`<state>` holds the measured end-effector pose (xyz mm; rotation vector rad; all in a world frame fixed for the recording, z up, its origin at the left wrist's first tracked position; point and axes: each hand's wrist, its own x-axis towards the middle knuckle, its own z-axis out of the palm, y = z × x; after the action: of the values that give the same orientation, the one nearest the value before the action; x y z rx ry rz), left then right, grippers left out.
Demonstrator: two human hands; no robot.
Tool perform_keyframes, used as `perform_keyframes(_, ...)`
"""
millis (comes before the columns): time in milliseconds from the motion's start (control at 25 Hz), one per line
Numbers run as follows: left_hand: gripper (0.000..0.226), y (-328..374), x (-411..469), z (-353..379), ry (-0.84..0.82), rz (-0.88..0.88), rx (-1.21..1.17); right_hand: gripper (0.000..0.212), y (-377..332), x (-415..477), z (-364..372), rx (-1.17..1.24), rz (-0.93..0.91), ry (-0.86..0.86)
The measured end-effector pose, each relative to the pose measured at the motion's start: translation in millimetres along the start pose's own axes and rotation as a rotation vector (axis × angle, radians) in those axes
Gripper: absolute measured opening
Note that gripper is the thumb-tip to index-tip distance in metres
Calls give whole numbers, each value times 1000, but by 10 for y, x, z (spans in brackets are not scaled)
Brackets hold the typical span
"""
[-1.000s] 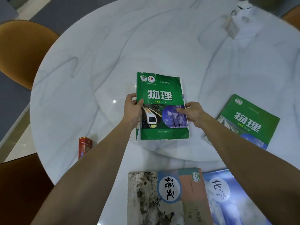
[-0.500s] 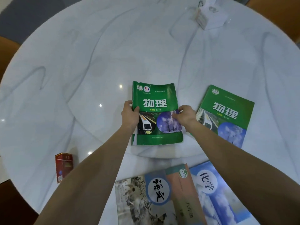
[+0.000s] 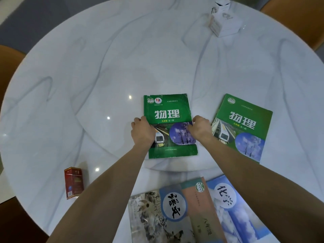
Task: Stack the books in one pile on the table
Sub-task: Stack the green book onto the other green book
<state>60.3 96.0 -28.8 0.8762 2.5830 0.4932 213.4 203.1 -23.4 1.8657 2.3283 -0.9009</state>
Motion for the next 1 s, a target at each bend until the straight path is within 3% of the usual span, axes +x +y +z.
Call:
perform_keyframes(280, 32, 177, -180, -94, -52, 464, 314, 33, 159, -269, -220, -284, -207, 65)
perform_keyframes(480, 39, 578, -344, -45, -86, 694, 364, 32, 567, -450, -499, -339, -127, 196)
perform_keyframes(800, 38, 1262, -491, 361, -157, 823, 345, 32, 1367, -494, -894, -346, 56, 247)
perform_keyframes(1000, 38, 1660, -470, 723, -226, 765, 333, 37, 1820, -369, -985, -284, 181, 234)
